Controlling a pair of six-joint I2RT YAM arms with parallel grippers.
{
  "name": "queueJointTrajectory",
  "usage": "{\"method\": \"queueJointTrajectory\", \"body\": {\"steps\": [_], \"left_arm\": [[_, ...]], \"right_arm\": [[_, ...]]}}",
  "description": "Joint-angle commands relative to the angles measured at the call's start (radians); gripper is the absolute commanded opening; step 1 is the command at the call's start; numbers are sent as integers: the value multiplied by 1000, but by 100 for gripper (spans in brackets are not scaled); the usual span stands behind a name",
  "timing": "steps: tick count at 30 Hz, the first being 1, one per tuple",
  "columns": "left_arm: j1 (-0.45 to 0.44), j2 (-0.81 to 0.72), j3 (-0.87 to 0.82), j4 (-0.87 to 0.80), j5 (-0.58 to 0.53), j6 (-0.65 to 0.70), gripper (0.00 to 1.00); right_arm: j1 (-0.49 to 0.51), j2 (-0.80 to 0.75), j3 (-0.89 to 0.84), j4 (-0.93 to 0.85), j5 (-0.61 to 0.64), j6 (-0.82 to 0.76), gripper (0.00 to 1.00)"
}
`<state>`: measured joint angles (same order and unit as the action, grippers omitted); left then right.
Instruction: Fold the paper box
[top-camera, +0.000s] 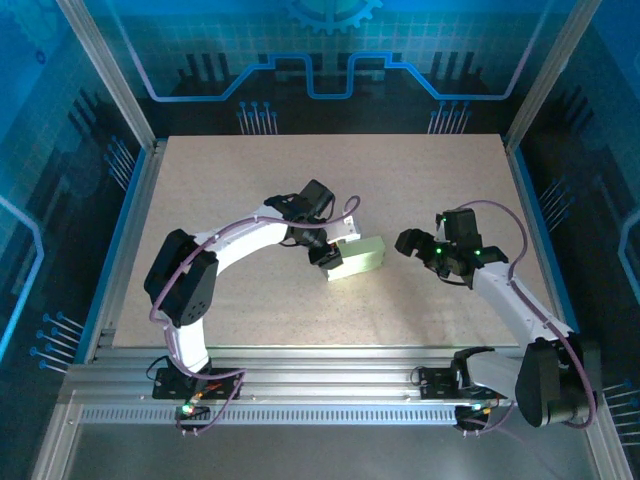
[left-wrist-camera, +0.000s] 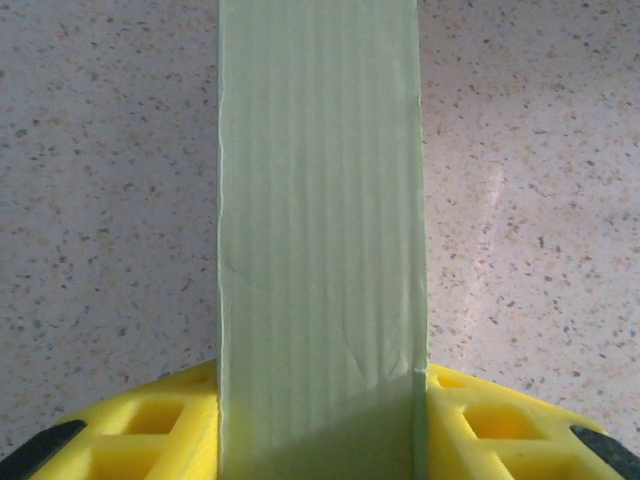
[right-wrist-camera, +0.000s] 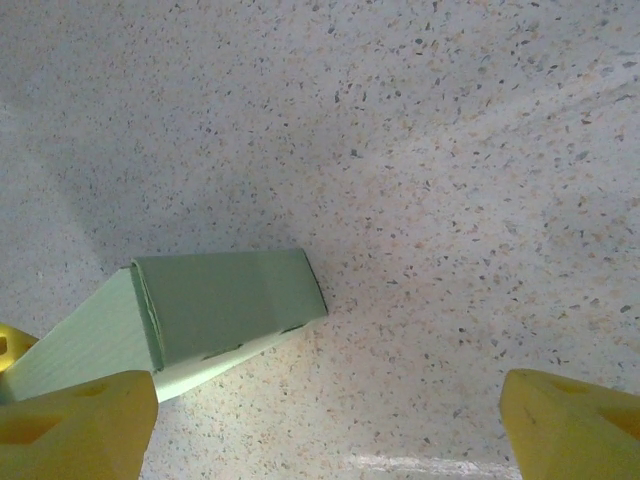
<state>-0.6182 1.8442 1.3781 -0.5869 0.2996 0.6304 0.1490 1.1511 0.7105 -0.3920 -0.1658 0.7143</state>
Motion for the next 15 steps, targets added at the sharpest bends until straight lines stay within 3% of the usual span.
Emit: {"method": "queueJointTrajectory", "body": {"steps": [1,4,11,15], "left_arm": [[-5,-80,-38,67,-62,13,37],[-11,-126,-82,149,-167,21,38],[-50,-135,-179,380,-642,61,40],[-49,-83,-175,447,-831,92,41]], "right_arm": [[-17,1,-9,-6,-11,-15,90],[-19,2,-9,-4,-11,-14,90],[-24,15,-12,5,-17,-13,90],[-26,25,-16,14,-27,-14,90]]}}
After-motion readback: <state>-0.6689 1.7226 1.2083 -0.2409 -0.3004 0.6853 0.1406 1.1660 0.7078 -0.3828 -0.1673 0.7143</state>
